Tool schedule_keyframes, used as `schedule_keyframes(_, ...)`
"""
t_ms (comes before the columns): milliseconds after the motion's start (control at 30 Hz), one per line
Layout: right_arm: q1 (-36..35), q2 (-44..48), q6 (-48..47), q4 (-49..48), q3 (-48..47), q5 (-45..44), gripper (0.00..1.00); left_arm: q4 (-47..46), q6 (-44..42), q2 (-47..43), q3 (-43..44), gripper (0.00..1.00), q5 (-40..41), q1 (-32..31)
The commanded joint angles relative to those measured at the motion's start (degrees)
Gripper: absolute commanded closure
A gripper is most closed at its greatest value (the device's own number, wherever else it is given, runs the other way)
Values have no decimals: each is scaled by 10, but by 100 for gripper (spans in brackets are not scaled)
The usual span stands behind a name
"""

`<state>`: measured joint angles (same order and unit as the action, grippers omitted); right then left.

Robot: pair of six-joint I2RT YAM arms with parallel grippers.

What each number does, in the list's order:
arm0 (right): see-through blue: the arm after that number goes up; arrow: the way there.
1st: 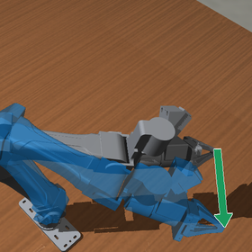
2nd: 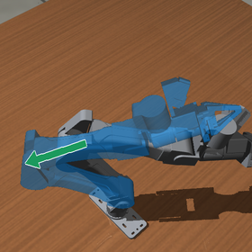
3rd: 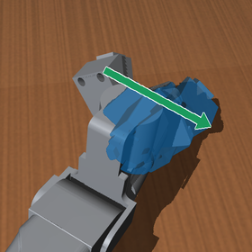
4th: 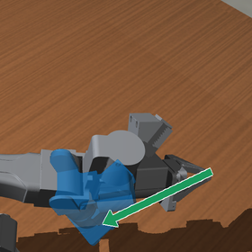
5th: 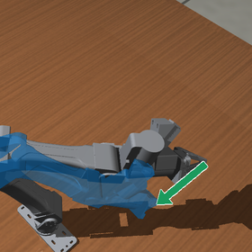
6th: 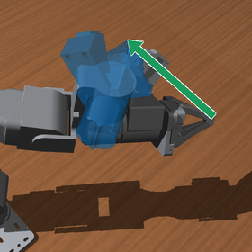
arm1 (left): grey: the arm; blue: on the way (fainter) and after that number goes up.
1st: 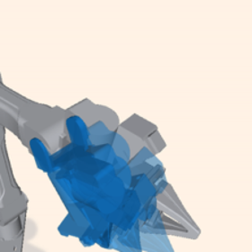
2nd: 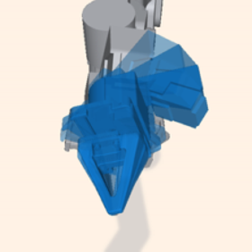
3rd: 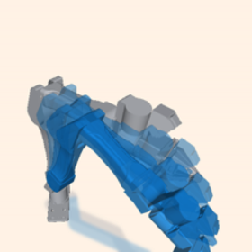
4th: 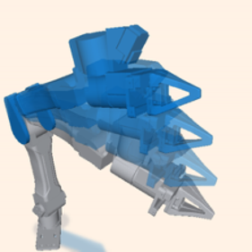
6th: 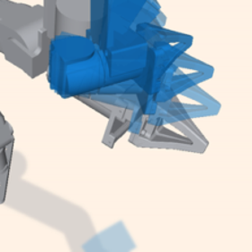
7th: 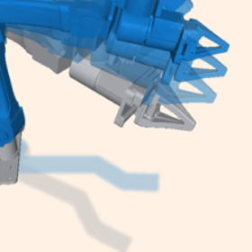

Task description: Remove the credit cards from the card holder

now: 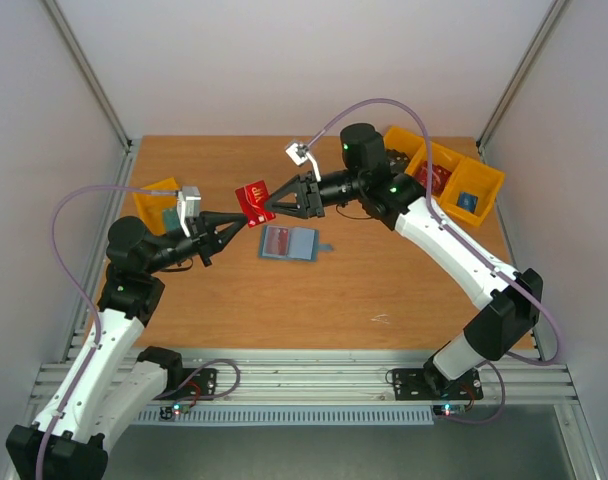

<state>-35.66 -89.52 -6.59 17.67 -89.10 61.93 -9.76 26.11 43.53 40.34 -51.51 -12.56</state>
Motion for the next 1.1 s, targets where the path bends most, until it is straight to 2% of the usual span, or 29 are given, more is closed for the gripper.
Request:
schedule_keyframes(0, -7, -1, -29, 31, -21, 5, 84, -33, -3, -5, -2, 100, -11, 0)
schedule_keyframes(67, -7, -1, -28, 32, -21, 9, 97, -33, -2, -5, -2, 100, -11, 0)
schedule_keyframes(233, -6, 6, -30, 36, -22, 2, 99, -22, -5, -5, -2, 100, 5, -1)
schedule_keyframes(267, -4, 6, -31, 39, -23, -4, 99, -16, -7, -5, -3, 96, 17, -1)
schedule_keyframes(300, -3, 6, -32, 43, -25, -7, 99, -8, -8, -5, -5, 85, 31, -1)
schedule_keyframes(400, 6, 4, -26, 55, -32, -20, 99, 2, -7, -7, -11, 43, 63, -1)
schedule_keyframes(467, 17, 0, -17, 72, -40, -34, 99, 3, -5, -9, -14, 7, 70, -1)
schedule_keyframes(500, 26, -4, -10, 84, -45, -41, 99, 6, -5, -9, -16, 1, 77, -1)
schedule_keyframes(667, 88, -21, 45, 130, -52, -81, 99, 35, -27, -16, -31, 1, 143, -1)
schedule_keyframes(733, 118, -38, 63, 182, -60, -105, 99, 51, -41, -18, -36, 1, 165, 0)
schedule_keyframes(867, 172, -65, 88, 273, -48, -129, 99, 54, -53, -25, -43, 0, 158, 0)
schedule_keyframes(1067, 231, -83, 116, 280, 27, -150, 99, 55, -56, -28, -50, 1, 156, 0)
